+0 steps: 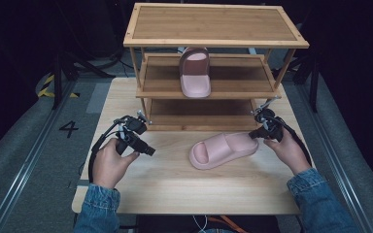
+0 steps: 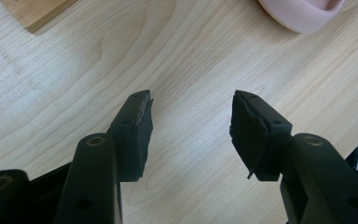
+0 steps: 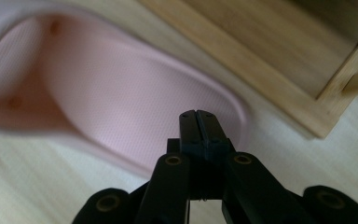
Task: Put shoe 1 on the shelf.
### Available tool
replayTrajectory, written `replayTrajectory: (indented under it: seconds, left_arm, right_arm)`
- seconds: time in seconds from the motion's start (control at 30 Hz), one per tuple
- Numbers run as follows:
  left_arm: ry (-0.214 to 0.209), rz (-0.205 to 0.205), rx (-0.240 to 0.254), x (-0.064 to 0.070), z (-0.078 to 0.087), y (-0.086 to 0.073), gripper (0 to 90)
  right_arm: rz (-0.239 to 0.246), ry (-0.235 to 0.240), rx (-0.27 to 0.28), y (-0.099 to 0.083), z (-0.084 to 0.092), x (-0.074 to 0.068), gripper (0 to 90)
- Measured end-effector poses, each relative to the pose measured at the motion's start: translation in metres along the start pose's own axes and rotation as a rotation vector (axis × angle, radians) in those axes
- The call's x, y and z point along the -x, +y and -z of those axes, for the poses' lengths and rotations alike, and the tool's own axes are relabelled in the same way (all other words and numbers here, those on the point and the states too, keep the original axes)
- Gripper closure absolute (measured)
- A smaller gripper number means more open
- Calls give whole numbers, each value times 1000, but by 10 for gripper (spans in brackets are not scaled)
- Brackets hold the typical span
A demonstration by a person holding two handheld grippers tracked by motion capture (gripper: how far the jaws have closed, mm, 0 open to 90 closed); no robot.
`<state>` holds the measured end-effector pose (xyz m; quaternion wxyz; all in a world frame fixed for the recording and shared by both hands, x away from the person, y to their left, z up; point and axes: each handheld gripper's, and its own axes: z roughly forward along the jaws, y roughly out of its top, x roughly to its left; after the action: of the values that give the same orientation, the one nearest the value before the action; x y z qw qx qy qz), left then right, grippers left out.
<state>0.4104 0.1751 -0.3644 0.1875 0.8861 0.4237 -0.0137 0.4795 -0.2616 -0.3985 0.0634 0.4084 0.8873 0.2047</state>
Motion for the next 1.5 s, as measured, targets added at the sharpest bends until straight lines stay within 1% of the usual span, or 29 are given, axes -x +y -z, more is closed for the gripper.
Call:
replayTrajectory:
  seconds: [0.03,0.07,0.1,0.13,0.27,0.3,0.33,0.4,0.43,0.53,0.57,0.6,0.63,0.77,0.8,0.83,0.87,0.9,0.93,1.0,1.03,1.07,1.1,1.17,1.27,1.33,1.43,1.47,1.5]
  left_arm:
    - [0,0,0,0,0,0,482]
    - [-4,4,5,0,1,-4,480]
    - [-4,4,5,0,1,-4,479]
    - [-5,1,1,-1,1,-6,479]
    - [-8,26,-5,-1,-1,-15,473]
    - [-7,25,-8,0,-1,-17,466]
    - [-11,19,-8,1,-1,-18,453]
    - [-16,6,-12,2,-2,-21,450]
    - [-15,9,-17,3,-2,-23,449]
    - [-18,16,-11,3,-2,-24,447]
    - [-19,19,-8,4,-1,-25,447]
    - [-22,14,-7,4,0,-26,447]
    - [-17,17,-7,3,0,-27,445]
    - [-18,24,-5,3,1,-27,446]
    - [-22,22,-4,3,1,-26,446]
    - [-24,18,-6,3,1,-25,445]
    - [-22,10,-5,3,0,-24,446]
    - [-26,13,-6,4,-1,-21,445]
    - [-26,13,-6,4,-1,-21,445]
    - [-29,-1,-8,4,-2,-15,445]
    - [-28,-5,-4,4,-2,-12,445]
    - [-28,-5,-4,4,-2,-12,450]
    - [-41,-1,3,4,-2,-7,452]
    - [-39,-8,6,4,-2,-4,450]
    - [-44,-9,9,4,-4,6,445]
    - [-46,-21,2,4,-6,13,442]
    - [-47,-32,8,5,-7,19,443]
    - [-47,-38,8,6,-8,23,443]
    - [-48,-41,12,6,-8,25,443]
  right_arm:
    - [0,0,0,0,0,0,896]
    - [-15,-10,20,5,-1,1,896]
    - [-21,-15,31,7,-2,2,896]
    - [-21,-15,31,7,-2,2,896]
    - [-7,-46,53,16,-11,5,896]
    - [-12,-24,54,17,-14,4,896]
    - [-16,-31,50,19,-17,4,896]
    - [8,-39,46,21,-22,5,896]
    - [4,-41,32,23,-26,5,896]
    - [16,-77,29,25,-32,5,896]
    - [16,-77,29,25,-32,5,896]
    - [24,-105,31,26,-32,4,897]
    - [40,-148,29,26,-34,4,897]
    - [46,-164,12,27,-38,3,896]
    - [45,-164,-2,26,-40,2,896]
    - [46,-157,3,25,-41,2,897]
    - [42,-154,1,24,-40,2,897]
    - [33,-152,-10,21,-38,3,896]
    - [28,-137,-11,19,-37,4,896]
    - [13,-112,-23,14,-34,5,896]
    - [-3,-122,-39,12,-32,4,896]
    - [-3,-122,-39,12,-32,4,896]
    - [-12,-88,-57,5,-28,3,896]
    - [-11,-86,-64,2,-27,2,896]
    - [-6,-70,-96,-8,-21,-4,896]
    - [-7,-66,-116,-16,-17,-8,896]
    - [-10,-55,-133,-21,-15,-11,896]
    - [-20,-35,-153,-26,-12,-14,896]
    - [-18,-12,-155,-28,-11,-16,896]
